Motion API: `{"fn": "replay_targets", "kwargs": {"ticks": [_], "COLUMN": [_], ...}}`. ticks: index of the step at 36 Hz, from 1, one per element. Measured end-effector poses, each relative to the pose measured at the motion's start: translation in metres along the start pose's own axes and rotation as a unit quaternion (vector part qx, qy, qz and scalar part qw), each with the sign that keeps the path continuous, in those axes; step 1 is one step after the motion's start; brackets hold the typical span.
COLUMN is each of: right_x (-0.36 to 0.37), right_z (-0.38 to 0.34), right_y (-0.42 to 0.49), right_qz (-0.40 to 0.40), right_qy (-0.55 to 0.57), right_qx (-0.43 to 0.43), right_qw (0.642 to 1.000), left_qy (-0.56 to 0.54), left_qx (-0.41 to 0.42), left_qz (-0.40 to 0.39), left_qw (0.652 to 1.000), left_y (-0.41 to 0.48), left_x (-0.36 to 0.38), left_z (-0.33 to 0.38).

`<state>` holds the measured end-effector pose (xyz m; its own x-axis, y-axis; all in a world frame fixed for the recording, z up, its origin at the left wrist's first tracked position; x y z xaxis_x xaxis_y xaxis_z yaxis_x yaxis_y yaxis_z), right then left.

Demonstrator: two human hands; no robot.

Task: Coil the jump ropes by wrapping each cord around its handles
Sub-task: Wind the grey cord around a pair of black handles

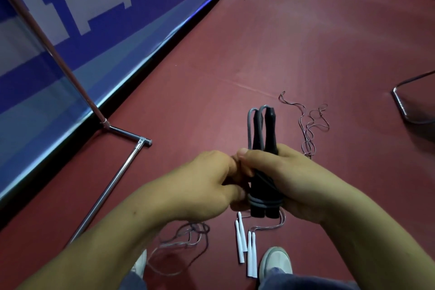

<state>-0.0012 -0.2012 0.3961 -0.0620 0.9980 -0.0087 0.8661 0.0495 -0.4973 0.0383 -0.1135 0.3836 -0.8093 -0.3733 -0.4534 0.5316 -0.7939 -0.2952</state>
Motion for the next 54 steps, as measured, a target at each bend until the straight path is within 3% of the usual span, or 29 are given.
{"fn": "replay_targets", "kwargs": {"ticks": [3, 8, 12, 19, 26, 35, 44, 51, 54], "right_x": [-0.002, -0.01, -0.019, -0.028, -0.03, -0.023, -0.01, -0.008, -0.011], "right_z": [0.002, 0.003, -0.005, -0.018, -0.024, -0.012, -0.012, -0.013, -0.012], "right_y": [0.002, 0.001, -0.002, 0.002, 0.0, 0.003, -0.005, -0.008, -0.006], "right_qz": [0.011, 0.032, 0.071, 0.144, 0.171, 0.126, 0.003, -0.042, -0.022], "right_qy": [-0.023, -0.043, -0.044, -0.156, -0.135, 0.008, 0.146, 0.205, 0.184], "right_qx": [0.004, 0.018, -0.01, -0.08, -0.095, -0.043, 0.008, 0.012, 0.002], "right_qw": [1.0, 0.998, 0.996, 0.974, 0.971, 0.991, 0.989, 0.978, 0.983], "left_qy": [0.102, 0.157, 0.107, 0.028, -0.012, -0.05, -0.044, -0.094, -0.116], "left_qx": [0.022, 0.053, 0.038, 0.077, 0.102, 0.078, 0.082, 0.085, 0.085], "left_qz": [0.034, 0.088, 0.123, 0.211, 0.27, 0.298, 0.319, 0.323, 0.327], "left_qw": [0.994, 0.982, 0.986, 0.974, 0.957, 0.95, 0.943, 0.938, 0.934], "left_y": [-0.001, -0.005, -0.009, -0.016, -0.022, -0.018, -0.023, -0.027, -0.029], "left_x": [-0.002, -0.019, -0.027, -0.036, -0.042, -0.051, -0.058, -0.062, -0.061], "left_z": [0.005, 0.011, 0.01, 0.02, 0.024, 0.017, 0.015, 0.02, 0.021]}}
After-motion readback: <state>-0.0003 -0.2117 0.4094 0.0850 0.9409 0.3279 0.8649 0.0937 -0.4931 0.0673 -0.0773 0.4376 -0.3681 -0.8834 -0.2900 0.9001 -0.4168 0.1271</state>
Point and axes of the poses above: each hand's wrist, its own y-axis towards the middle knuckle, its own x-axis out of the palm, z = x × y, the point moved 8 cm from there along y, towards the middle knuckle, and after that the axes turned 6 degrees about -y, right-handed, at the moved point
